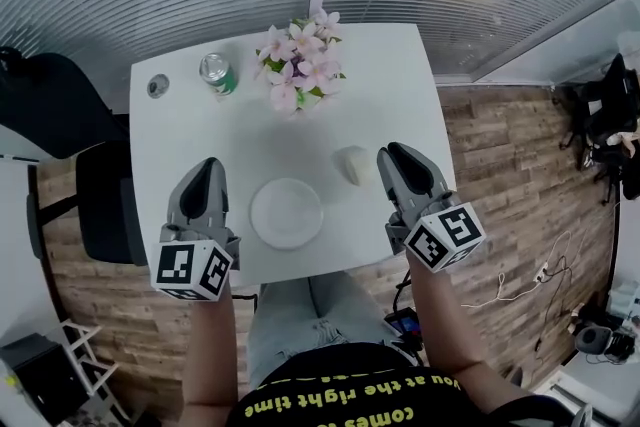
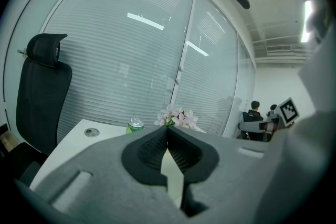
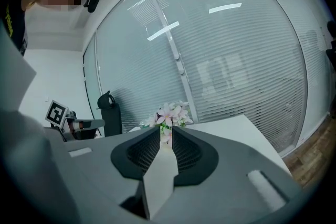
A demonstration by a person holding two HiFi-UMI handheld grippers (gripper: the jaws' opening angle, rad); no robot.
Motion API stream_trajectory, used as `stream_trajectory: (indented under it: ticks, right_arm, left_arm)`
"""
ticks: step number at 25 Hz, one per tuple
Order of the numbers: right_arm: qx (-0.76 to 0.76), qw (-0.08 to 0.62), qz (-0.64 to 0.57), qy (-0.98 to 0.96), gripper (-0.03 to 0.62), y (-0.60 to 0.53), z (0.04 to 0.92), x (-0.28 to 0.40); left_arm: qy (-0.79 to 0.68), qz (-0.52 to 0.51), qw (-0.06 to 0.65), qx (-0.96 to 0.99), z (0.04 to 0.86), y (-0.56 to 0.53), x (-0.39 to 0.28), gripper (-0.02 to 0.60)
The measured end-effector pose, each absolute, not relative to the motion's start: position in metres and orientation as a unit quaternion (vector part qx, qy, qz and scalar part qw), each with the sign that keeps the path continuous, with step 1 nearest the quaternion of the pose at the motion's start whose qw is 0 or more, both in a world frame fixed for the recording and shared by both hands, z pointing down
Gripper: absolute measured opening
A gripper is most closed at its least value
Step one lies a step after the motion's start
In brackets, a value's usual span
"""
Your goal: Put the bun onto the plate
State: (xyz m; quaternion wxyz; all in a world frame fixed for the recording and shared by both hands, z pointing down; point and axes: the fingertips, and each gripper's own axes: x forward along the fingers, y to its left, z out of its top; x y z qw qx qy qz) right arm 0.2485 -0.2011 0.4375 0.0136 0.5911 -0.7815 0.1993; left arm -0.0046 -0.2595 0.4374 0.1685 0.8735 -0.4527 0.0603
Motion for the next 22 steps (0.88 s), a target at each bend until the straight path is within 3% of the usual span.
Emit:
stream_trajectory:
  ticks: [22]
  right_arm:
    - [0.589, 0.108, 0.261, -0.757, 0.176, -0.204, 0.556, 0.243]
  left_arm:
    - [-0.436, 0.076, 0.195, 0.875, 0.483, -0.262, 0.013, 0.001]
